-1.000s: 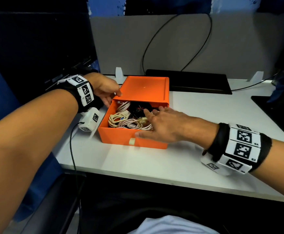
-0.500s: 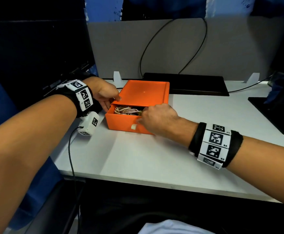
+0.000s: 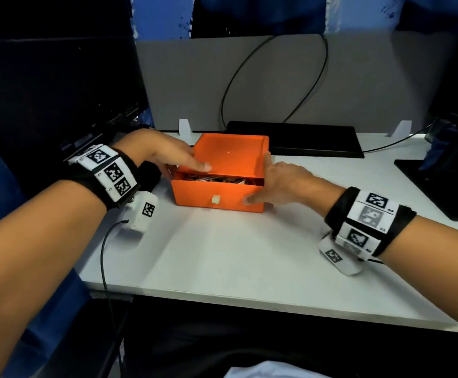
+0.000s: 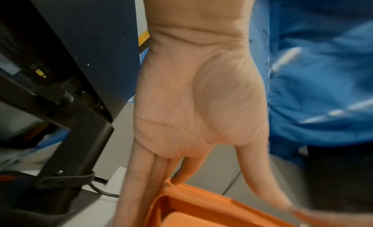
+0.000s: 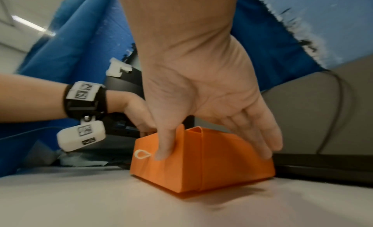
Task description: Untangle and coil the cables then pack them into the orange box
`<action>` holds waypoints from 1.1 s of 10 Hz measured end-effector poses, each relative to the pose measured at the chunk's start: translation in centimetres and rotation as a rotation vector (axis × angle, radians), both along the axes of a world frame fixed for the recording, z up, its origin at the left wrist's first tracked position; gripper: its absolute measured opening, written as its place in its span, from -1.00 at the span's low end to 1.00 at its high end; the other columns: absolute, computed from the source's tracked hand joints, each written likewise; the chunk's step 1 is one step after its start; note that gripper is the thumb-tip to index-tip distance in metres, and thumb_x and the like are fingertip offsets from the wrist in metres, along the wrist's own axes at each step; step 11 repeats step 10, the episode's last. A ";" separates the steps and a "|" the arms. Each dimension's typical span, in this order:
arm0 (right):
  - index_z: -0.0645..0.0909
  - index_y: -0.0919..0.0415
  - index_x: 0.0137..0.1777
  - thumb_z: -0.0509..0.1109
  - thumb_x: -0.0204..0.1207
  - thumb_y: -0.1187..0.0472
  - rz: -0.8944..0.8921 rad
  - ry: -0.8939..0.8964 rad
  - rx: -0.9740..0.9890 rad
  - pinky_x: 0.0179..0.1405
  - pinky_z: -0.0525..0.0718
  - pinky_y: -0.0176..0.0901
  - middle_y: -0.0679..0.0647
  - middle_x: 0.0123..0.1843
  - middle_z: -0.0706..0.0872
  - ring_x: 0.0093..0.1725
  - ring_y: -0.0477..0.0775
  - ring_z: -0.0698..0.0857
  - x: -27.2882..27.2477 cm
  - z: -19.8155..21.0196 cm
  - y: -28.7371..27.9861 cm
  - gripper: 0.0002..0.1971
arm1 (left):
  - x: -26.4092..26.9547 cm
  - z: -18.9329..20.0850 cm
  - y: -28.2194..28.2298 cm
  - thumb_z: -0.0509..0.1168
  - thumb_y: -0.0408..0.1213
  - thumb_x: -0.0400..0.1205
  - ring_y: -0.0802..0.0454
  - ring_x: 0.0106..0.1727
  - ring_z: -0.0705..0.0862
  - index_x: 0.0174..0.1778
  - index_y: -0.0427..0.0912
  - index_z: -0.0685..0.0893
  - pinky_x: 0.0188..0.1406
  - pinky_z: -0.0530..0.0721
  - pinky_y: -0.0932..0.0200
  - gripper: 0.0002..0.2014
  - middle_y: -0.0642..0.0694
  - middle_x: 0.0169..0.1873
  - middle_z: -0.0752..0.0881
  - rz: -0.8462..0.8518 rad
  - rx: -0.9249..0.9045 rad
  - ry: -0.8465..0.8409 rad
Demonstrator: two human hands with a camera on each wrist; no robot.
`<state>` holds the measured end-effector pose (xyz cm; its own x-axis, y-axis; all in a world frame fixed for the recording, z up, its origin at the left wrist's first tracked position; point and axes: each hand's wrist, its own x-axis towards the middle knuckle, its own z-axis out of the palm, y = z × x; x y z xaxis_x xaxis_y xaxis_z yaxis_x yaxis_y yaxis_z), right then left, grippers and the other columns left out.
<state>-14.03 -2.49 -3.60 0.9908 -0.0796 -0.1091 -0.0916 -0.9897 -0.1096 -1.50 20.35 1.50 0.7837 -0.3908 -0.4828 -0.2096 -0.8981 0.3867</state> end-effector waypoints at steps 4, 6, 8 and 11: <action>0.54 0.14 -0.01 0.45 0.63 -0.19 -0.003 -0.081 0.044 -0.10 0.56 -0.03 0.06 -0.14 0.62 -0.08 0.14 0.64 2.9 -1.3 -1.2 -0.63 | -0.3 -2.1 -1.9 0.48 0.13 0.59 -0.09 -0.09 0.70 0.13 -0.18 0.71 -0.07 0.67 0.01 -0.56 -0.04 -0.15 0.68 -0.264 0.514 -0.553; 0.53 0.14 0.04 0.46 0.65 -0.13 0.036 -0.060 0.033 -0.07 0.56 -0.03 0.06 -0.04 0.61 -0.03 0.15 0.63 3.2 -1.0 -1.2 -0.67 | 0.1 -2.0 -2.3 0.51 0.13 0.56 -0.12 -0.07 0.74 0.20 -0.20 0.70 0.09 0.76 -0.09 -0.51 -0.06 -0.12 0.71 -0.208 0.552 -0.526; 0.52 -0.02 -0.22 0.39 0.72 -0.02 0.145 0.042 0.113 -0.25 0.55 -0.18 -0.11 -0.32 0.69 -0.22 -0.01 0.71 1.5 1.4 -3.0 -0.74 | 0.3 -2.5 -2.5 0.46 0.11 0.59 -0.10 0.03 0.69 0.30 -0.13 0.61 0.00 0.67 0.01 -0.51 -0.03 0.02 0.66 -0.210 0.503 -0.503; 0.65 -0.01 -0.17 0.34 0.74 -0.12 0.231 0.077 0.092 -0.28 0.62 -0.24 -0.10 -0.17 0.81 -0.23 -0.02 0.85 1.5 4.1 -3.5 -0.71 | 1.3 -2.7 -2.8 0.44 0.02 0.63 -0.10 0.12 0.66 0.38 -0.08 0.60 0.15 0.67 -0.03 -0.55 -0.05 0.18 0.68 -0.244 0.482 -0.521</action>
